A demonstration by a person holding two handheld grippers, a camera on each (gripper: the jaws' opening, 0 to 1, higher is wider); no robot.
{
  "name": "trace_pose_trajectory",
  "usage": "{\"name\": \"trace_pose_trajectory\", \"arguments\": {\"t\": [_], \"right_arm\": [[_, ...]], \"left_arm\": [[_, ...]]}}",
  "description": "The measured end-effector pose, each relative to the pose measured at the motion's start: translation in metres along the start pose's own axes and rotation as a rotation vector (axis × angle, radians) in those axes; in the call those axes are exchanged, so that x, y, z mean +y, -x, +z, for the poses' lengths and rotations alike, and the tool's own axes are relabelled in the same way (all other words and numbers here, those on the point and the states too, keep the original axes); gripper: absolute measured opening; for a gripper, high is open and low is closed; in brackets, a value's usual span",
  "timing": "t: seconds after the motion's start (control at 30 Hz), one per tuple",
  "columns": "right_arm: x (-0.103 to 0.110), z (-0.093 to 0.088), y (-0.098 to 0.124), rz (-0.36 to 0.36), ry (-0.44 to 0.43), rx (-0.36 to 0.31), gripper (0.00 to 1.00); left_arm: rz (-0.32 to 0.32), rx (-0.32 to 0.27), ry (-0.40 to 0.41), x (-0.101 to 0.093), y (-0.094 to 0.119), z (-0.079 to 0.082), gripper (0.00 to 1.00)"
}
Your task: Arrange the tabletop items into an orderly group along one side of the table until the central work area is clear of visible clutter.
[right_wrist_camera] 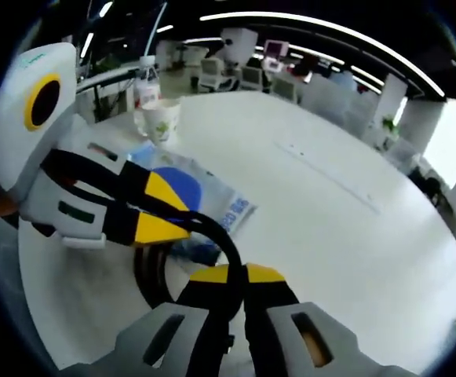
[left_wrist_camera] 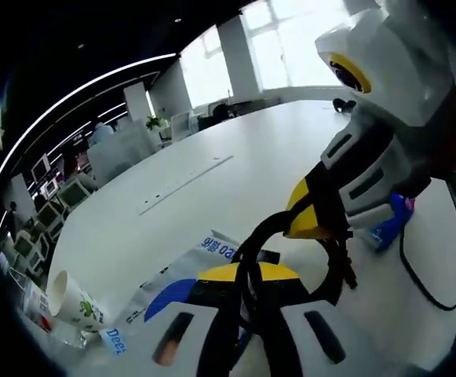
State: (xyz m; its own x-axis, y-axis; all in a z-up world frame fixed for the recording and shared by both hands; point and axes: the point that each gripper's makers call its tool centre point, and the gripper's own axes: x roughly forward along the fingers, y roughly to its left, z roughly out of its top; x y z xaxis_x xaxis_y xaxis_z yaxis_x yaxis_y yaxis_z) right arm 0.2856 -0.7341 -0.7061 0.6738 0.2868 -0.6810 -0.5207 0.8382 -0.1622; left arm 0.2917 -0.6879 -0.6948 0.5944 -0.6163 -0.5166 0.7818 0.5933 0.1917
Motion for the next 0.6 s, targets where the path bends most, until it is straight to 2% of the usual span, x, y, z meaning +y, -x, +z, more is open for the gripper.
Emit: {"name": "trace_pose_trajectory", "arguments": {"t": [0.17, 0.6], "right_arm": [[0.009, -0.006, 0.010, -0.002, -0.012, -0.005, 0.01], [0.043, -0.035, 0.034, 0.029, -0.046, 0.017, 0.01]], "left_arm": [[-0.005, 0.004, -0.007, -0.010, 0.011, -0.002, 0.05], [-0.047, 0.031, -0.037, -0.046, 0.042, -0.020, 0.05]]}}
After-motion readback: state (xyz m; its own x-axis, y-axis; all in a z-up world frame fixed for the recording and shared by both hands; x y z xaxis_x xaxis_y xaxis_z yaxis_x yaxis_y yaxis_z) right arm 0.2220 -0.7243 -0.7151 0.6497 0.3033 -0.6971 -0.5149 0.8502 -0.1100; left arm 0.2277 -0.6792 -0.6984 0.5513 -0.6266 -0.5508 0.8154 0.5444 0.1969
